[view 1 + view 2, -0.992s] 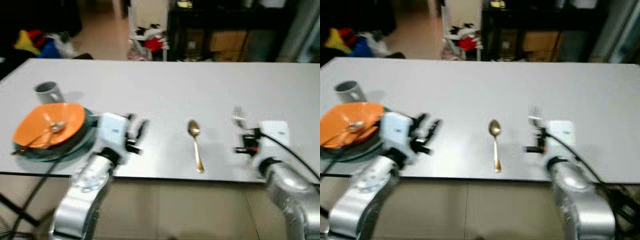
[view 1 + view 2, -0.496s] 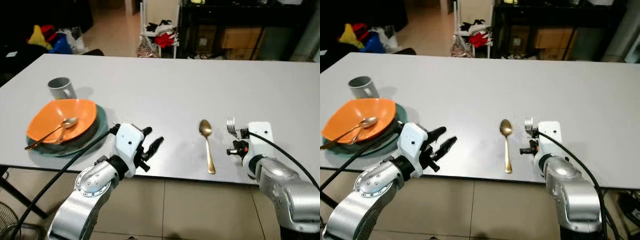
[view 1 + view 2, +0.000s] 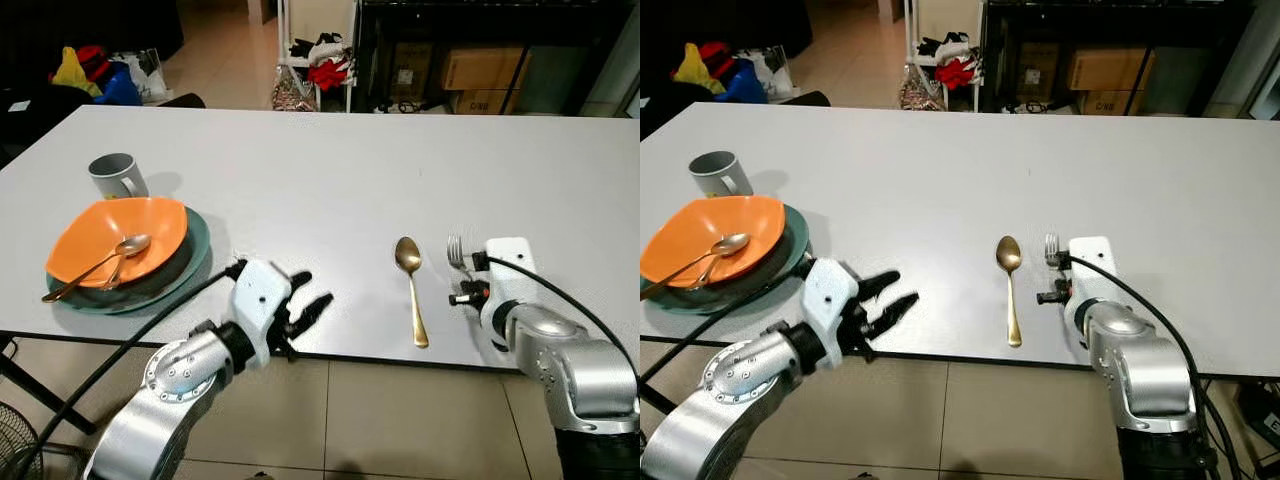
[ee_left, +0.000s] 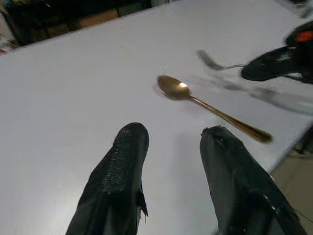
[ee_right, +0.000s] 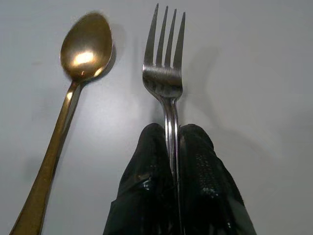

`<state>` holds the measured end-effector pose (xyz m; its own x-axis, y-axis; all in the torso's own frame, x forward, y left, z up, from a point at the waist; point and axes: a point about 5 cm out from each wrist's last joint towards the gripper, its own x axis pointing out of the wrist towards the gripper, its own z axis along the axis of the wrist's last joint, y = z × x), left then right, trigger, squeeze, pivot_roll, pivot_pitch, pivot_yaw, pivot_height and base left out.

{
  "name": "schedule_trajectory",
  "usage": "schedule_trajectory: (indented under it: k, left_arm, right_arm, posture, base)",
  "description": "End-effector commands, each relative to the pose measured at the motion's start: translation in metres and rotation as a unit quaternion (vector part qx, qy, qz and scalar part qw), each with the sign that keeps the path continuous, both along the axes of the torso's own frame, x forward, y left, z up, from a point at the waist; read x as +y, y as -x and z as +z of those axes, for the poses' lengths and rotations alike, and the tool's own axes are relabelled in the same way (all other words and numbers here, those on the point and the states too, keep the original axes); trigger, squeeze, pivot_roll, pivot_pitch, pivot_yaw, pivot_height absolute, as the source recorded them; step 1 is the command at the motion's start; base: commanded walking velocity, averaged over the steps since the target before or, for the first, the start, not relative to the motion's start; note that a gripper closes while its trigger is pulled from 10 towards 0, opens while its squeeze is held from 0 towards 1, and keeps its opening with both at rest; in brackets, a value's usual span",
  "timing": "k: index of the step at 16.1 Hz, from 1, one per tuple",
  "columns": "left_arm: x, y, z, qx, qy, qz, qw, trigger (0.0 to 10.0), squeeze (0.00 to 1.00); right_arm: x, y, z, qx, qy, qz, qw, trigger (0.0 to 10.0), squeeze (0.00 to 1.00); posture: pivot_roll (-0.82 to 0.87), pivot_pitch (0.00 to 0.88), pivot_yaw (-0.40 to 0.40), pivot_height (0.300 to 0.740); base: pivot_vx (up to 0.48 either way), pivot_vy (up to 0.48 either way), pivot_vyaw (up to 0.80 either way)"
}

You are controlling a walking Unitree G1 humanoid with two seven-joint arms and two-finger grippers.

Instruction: Setting the table

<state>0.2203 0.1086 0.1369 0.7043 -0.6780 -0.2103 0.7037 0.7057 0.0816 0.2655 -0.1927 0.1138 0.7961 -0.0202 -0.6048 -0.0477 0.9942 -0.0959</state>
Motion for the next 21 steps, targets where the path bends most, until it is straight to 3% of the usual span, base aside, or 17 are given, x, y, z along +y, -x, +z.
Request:
schedule_trajectory:
  k: [1, 7, 21]
  left_arm:
    - [-0.003, 0.004, 0.002, 0.003, -0.003, -0.021, 1.000, 10.0, 0.00]
    - [-0.003, 0.006, 0.002, 0.006, -0.006, -0.025, 1.000, 10.0, 0.00]
    - [-0.004, 0.007, 0.005, 0.001, -0.008, -0.025, 1.000, 10.0, 0.00]
  right_arm:
    - [0.002, -0.002, 0.001, 0.005, 0.001, -0.001, 1.000, 10.0, 0.00]
    - [0.009, -0.002, -0.005, 0.029, 0.009, -0.007, 0.999, 10.0, 0.00]
    - [0.007, -0.015, -0.012, 0.034, 0.035, -0.004, 0.999, 10.0, 0.00]
  posture:
    - [0.09, 0.000, 0.044, 0.740]
    - [0.09, 0.000, 0.041, 0.740]
    - [0.11, 0.000, 0.034, 0.740]
  base:
    - [0.000, 0.000, 0.00]
    - [0.000, 0.000, 0.00]
    - [0.000, 0.000, 0.00]
